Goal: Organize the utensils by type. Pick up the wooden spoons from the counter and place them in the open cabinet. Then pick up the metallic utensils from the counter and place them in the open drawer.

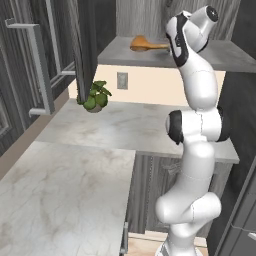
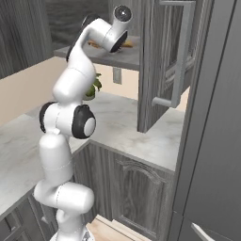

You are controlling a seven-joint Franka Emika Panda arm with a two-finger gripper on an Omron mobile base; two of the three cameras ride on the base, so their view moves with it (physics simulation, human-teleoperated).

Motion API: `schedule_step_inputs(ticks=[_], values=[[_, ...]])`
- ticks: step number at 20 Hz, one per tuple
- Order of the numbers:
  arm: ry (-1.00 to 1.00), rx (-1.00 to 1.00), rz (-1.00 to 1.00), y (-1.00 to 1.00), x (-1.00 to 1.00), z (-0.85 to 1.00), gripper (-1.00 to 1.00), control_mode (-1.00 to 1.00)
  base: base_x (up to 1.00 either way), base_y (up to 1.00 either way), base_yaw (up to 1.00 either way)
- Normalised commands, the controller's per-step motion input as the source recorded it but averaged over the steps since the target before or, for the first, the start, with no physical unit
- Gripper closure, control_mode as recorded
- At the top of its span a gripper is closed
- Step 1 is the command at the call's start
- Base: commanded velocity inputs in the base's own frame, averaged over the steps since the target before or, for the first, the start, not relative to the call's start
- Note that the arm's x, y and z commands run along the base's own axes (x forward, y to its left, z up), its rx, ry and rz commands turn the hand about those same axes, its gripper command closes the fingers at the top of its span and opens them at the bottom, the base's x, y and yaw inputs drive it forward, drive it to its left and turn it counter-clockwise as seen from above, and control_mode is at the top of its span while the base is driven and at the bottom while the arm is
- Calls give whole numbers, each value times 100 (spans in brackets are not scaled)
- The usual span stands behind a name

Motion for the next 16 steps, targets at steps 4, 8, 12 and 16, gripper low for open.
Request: schedule_step_inputs(ticks=[4, 8, 12, 16], values=[[4, 22, -2, 14, -4, 2, -100, -100, 0, 0, 0], [4, 12, -6, 12, -20, -3, -100, -100, 0, 0, 0], [1, 4, -8, 8, -19, -7, -100, -100, 0, 0, 0], [0, 0, -5, 12, -30, -10, -100, -100, 0, 0, 0]])
